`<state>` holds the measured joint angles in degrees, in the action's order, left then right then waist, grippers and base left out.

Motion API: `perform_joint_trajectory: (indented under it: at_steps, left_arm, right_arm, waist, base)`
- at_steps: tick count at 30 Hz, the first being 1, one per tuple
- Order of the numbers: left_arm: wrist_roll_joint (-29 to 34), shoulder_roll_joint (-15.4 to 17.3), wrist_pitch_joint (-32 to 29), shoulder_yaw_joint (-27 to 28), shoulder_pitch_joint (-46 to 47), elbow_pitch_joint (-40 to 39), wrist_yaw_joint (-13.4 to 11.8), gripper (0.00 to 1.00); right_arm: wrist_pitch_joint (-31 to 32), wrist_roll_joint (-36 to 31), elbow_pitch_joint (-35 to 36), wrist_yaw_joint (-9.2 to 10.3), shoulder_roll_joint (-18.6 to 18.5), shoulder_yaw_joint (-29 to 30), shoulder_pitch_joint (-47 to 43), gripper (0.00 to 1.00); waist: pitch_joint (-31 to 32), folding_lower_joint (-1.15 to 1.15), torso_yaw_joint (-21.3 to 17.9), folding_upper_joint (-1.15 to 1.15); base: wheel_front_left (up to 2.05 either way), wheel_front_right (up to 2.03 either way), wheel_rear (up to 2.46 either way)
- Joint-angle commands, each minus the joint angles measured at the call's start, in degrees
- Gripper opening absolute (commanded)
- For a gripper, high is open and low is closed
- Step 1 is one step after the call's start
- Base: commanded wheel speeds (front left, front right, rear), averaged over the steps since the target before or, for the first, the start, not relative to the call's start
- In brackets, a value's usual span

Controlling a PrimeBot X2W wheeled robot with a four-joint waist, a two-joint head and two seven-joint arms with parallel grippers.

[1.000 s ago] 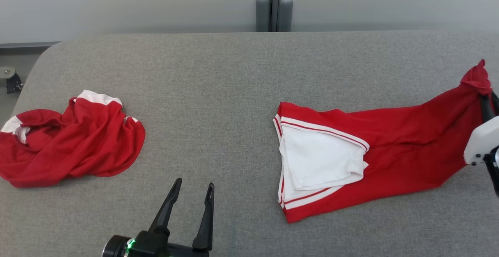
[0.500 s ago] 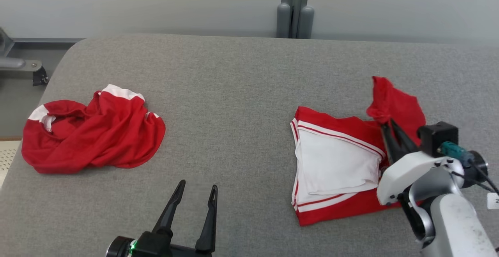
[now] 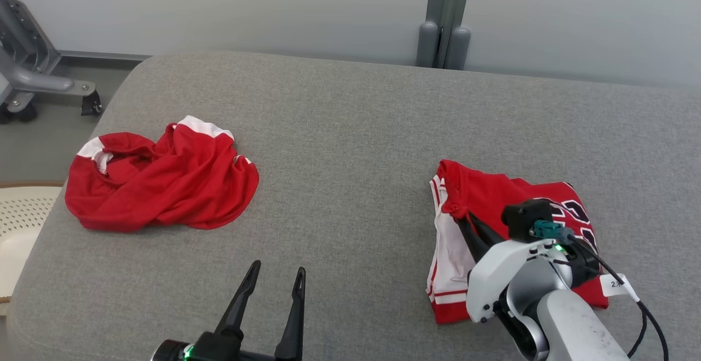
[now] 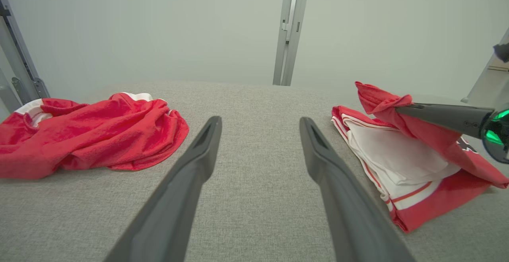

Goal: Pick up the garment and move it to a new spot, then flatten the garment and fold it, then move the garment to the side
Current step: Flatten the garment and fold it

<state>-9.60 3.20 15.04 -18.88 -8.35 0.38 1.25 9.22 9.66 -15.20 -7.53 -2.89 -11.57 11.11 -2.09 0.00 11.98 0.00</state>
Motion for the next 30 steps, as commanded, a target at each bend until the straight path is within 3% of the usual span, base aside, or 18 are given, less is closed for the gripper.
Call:
perform_joint_trajectory:
  at_steps: [1, 3, 9, 15, 25, 30]
  left_arm:
    - [0.4, 0.0, 0.2, 0.1, -0.9, -0.1, 0.1, 1.0]
    - [0.4, -0.1, 0.2, 0.3, -1.1, -0.2, -0.1, 1.0]
    - [-0.3, -0.2, 0.2, 0.5, -1.6, -0.1, -0.3, 1.0]
    - [-0.9, -0.2, 0.2, 1.1, -2.0, 0.1, -0.9, 1.0]
    - [-2.3, -0.2, 0.2, 4.7, -3.0, -0.2, -2.1, 1.0]
    - [-3.1, -0.2, 0.2, 7.2, -4.0, -0.2, -2.4, 1.0]
  right_arm:
    - [0.2, 1.1, -0.3, 0.09, 0.0, -0.8, 0.6, 0.02]
    - [0.2, 2.2, -0.1, 0.09, -0.1, -1.5, 0.7, 1.0]
    - [-2.9, 3.8, 5.3, 0.09, -0.1, -0.9, 0.8, 1.0]
    - [-7.4, 1.8, 9.5, 0.07, -0.3, 4.5, -0.8, 1.0]
    - [-20.4, 3.7, 2.4, 0.09, -5.5, 9.3, -5.7, 1.0]
    - [-24.1, 4.9, -0.3, 0.07, -7.4, 6.3, -7.3, 1.0]
  waist:
    - [-0.1, 0.0, 0.0, 0.0]
    - [-0.1, 0.0, -0.2, 0.0]
    - [0.2, 0.0, -2.2, 0.0]
    - [1.5, 0.0, -5.5, 0.0]
    - [4.5, 0.0, -11.7, 0.0]
    - [6.3, 0.0, -14.5, 0.0]
  base:
    - [0.0, 0.0, 0.0]
    - [0.0, 0.0, 0.0]
    - [0.0, 0.0, 0.0]
    - [0.0, 0.0, 0.0]
    - [0.0, 0.0, 0.0]
    - [0.0, 0.0, 0.0]
